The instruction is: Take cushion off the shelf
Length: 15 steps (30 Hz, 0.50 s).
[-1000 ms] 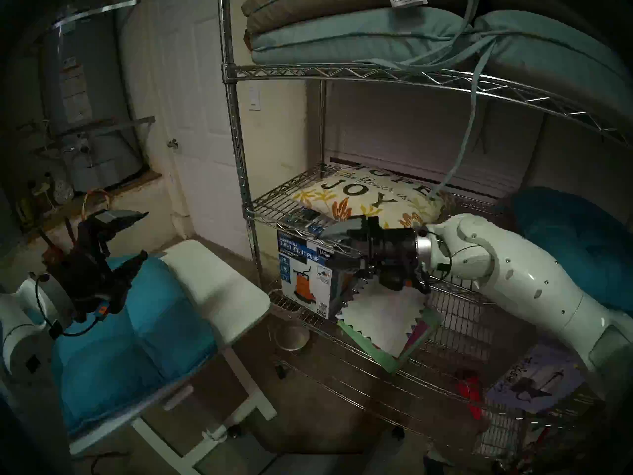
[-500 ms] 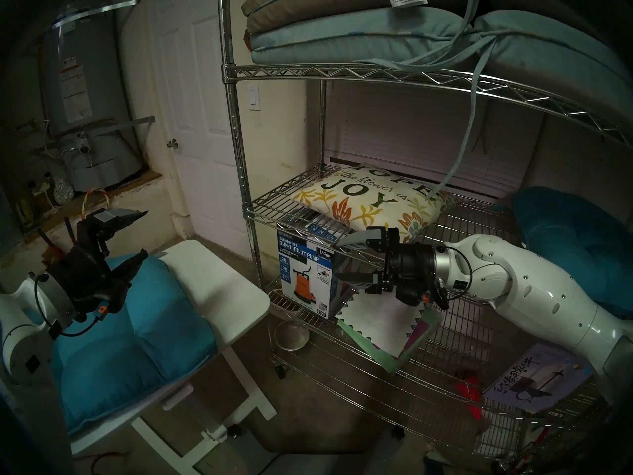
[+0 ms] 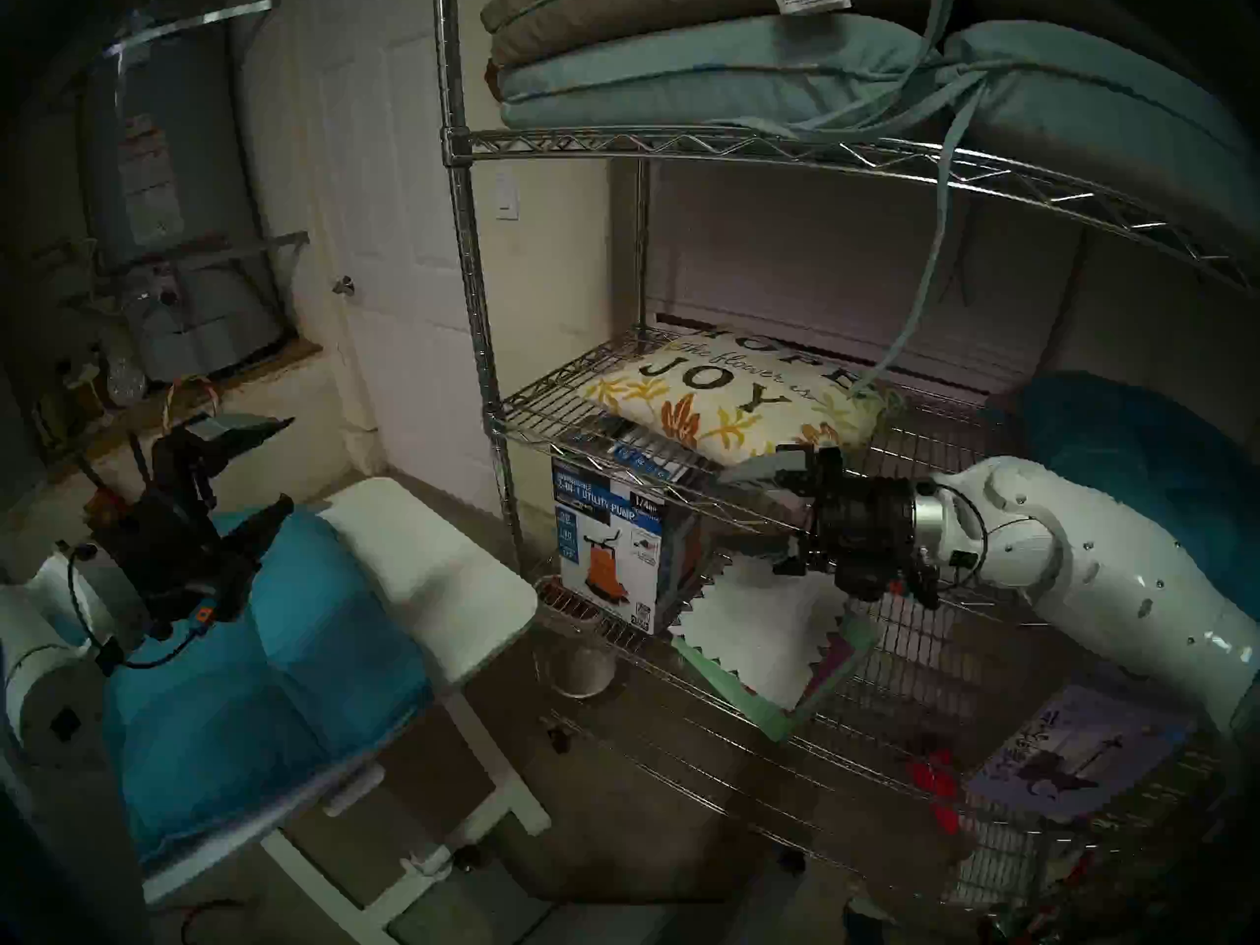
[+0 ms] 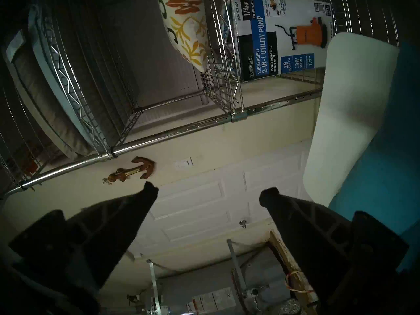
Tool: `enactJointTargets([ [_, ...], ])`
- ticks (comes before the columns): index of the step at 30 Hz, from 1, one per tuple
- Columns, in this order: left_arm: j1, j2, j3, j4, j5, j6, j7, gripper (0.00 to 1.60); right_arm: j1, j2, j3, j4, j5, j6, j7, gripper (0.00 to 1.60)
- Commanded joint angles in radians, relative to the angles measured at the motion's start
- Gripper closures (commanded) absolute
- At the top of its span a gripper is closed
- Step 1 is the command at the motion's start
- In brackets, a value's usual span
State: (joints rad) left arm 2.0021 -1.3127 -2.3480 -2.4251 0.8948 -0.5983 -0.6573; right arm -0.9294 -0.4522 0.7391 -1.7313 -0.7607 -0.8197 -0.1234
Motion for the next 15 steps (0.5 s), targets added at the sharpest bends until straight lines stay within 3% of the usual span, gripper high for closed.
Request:
enactJointTargets([
  [1, -0.004, 0.002, -0.004, -0.018, 0.001, 0.0, 0.0, 0.0, 0.043, 0.009, 0.037, 0.059, -0.017, -0.03, -0.026, 0.0],
  [15, -0.01, -0.002, -0.004, -0.017, 0.0, -0.007, -0.004, 0.0, 0.119, -0.008, 0.069, 0.077, -0.012, -0.101, -0.01, 0.0],
])
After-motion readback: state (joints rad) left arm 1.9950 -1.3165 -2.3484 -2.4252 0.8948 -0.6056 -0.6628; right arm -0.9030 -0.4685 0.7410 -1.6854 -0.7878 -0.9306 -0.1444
